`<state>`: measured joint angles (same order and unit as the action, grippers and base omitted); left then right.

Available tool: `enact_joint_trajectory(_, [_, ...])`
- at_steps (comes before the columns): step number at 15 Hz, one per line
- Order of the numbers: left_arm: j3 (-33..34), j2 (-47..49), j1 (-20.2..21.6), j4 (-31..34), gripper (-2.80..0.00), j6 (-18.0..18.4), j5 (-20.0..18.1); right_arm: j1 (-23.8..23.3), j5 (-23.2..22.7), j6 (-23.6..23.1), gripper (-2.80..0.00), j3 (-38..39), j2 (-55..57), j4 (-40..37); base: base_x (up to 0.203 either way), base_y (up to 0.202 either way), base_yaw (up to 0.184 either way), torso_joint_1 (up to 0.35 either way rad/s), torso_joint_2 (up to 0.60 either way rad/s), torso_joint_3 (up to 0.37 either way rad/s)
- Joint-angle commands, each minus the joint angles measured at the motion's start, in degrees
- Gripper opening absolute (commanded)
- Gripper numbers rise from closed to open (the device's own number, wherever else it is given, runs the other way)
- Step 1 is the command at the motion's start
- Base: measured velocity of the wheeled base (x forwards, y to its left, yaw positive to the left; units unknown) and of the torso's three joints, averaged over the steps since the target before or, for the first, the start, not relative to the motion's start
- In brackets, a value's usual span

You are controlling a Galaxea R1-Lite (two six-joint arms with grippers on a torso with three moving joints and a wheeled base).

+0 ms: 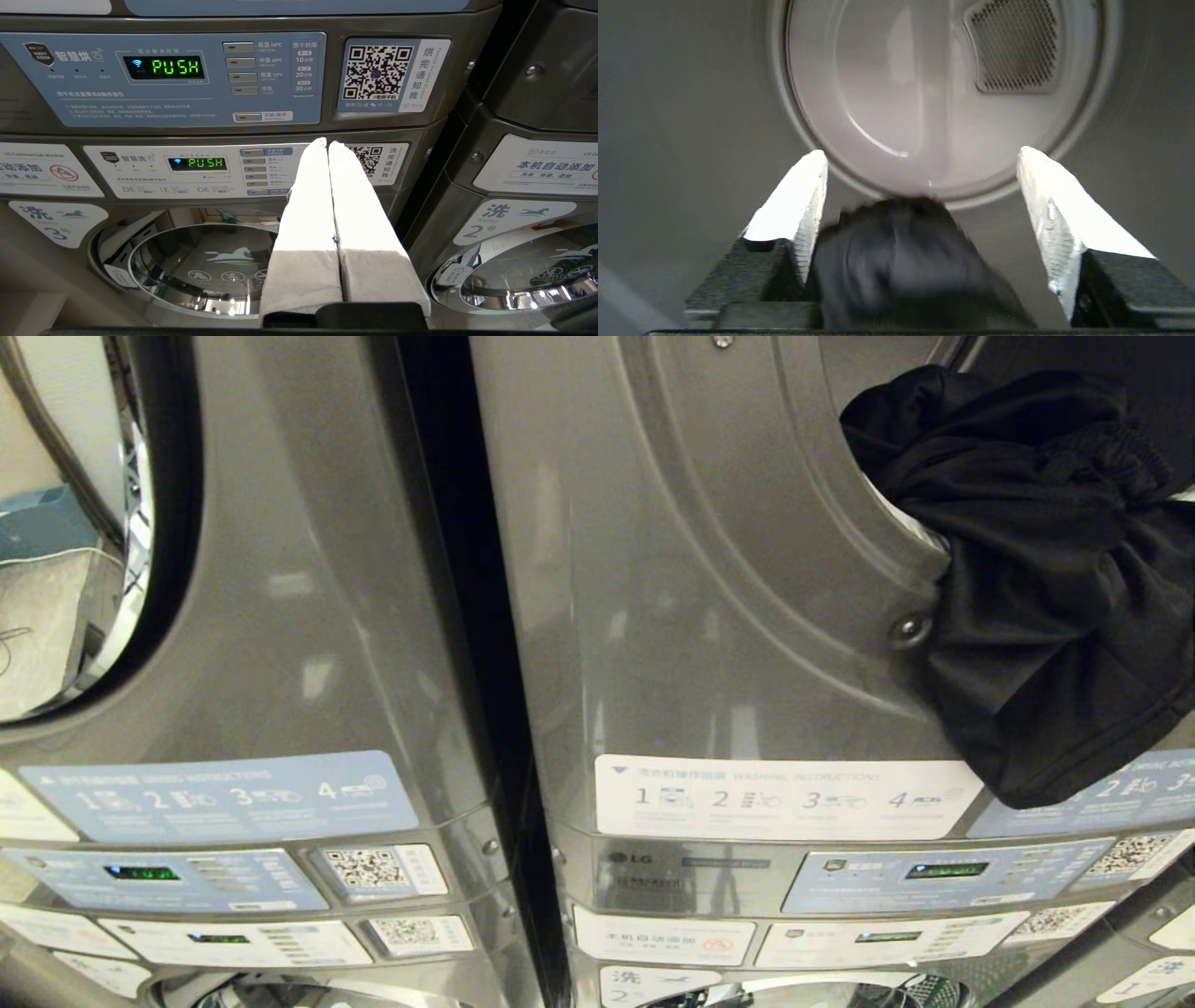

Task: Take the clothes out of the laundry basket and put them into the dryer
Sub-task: Put the clothes in the dryer

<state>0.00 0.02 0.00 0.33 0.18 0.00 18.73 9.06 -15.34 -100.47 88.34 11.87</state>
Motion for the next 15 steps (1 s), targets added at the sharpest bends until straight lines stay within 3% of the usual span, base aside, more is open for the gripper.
enact_joint_trajectory(1, [0.1,0.0,0.0,0.0,-2.8,0.0,0.0,1.3,0.2,0.1,0.0,7.6,-9.9,-0.4,0.0,0.0,0.0,0.0,0.0,0.0])
enact_joint_trajectory(5, [0.1,0.0,0.0,0.0,-2.8,0.0,0.0,2.0,0.8,0.4,0.0,32.9,-25.4,1.3,0.0,0.0,0.0,0.0,0.0,0.0])
enact_joint_trajectory(8, [0.1,0.0,0.0,0.0,-2.8,0.0,0.0,2.1,1.6,0.5,0.0,45.2,-36.2,2.4,0.0,0.0,0.0,0.0,0.0,0.0])
enact_joint_trajectory(15, [0.1,0.0,0.0,0.0,-2.8,0.0,0.0,2.2,1.4,0.3,0.0,55.6,-40.4,2.4,0.0,0.0,0.0,0.0,0.0,0.0])
